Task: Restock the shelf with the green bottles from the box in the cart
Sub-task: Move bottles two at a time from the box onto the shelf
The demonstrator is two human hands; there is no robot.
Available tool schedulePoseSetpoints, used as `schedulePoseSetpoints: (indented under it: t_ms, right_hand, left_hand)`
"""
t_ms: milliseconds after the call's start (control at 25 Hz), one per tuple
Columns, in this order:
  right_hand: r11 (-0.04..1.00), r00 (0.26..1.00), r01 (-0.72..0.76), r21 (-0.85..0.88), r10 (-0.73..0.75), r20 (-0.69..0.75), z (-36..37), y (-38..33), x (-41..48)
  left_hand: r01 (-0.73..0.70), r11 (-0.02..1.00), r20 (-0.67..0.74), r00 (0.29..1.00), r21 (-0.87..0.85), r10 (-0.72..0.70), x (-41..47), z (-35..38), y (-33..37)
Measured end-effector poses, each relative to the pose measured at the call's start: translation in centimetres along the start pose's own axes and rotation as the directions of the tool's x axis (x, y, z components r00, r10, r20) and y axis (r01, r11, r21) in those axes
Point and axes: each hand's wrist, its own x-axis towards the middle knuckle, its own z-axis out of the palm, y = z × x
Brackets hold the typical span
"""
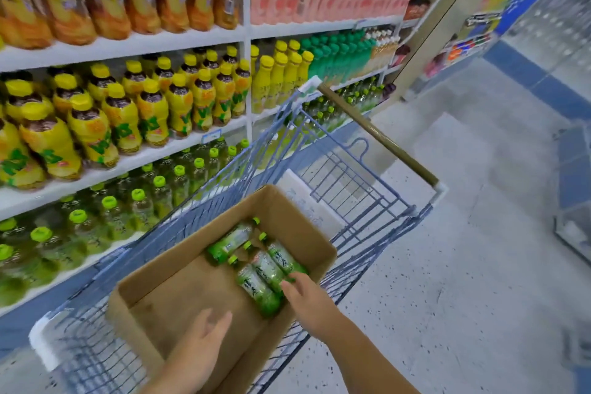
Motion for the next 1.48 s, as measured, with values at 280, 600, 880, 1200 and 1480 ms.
schedulePoseSetpoints:
  t_ms: [280,600,880,1200,1480]
  right_hand:
    - [0.992,0.997,-0.058,-0.116,0.065,0.052,-0.5,2.1,10.9]
    - [0.932,0.984,-0.002,-0.363,0.067,0.167,1.1,8.2,24.4]
    - [0.86,0.964,0.0,-0.51,0.136,0.23,4.4,11.7,32.4]
    - [0.795,0.973,0.033,-0.605,0.113,0.202,6.5,11.7,35.0]
    - [0.854,0.956,-0.037,-0.519,0.181,0.231,8.0,12.4,36.4]
  left_hand:
    - [0.089,0.992,0.092,0.991,0.091,-0.098,11.6,5.0,0.0]
    - [0.171,0.981,0.048,0.983,0.091,-0.176,24.1,12.6,-6.3]
    - [0.137,0.988,-0.091,0.985,-0.074,-0.143,30.9,17.5,-8.4]
    - [0.207,0.955,-0.157,0.957,-0.214,-0.243,32.0,18.5,-7.4]
    - [0.24,0.957,-0.272,0.921,-0.165,-0.278,31.3,17.8,-7.3]
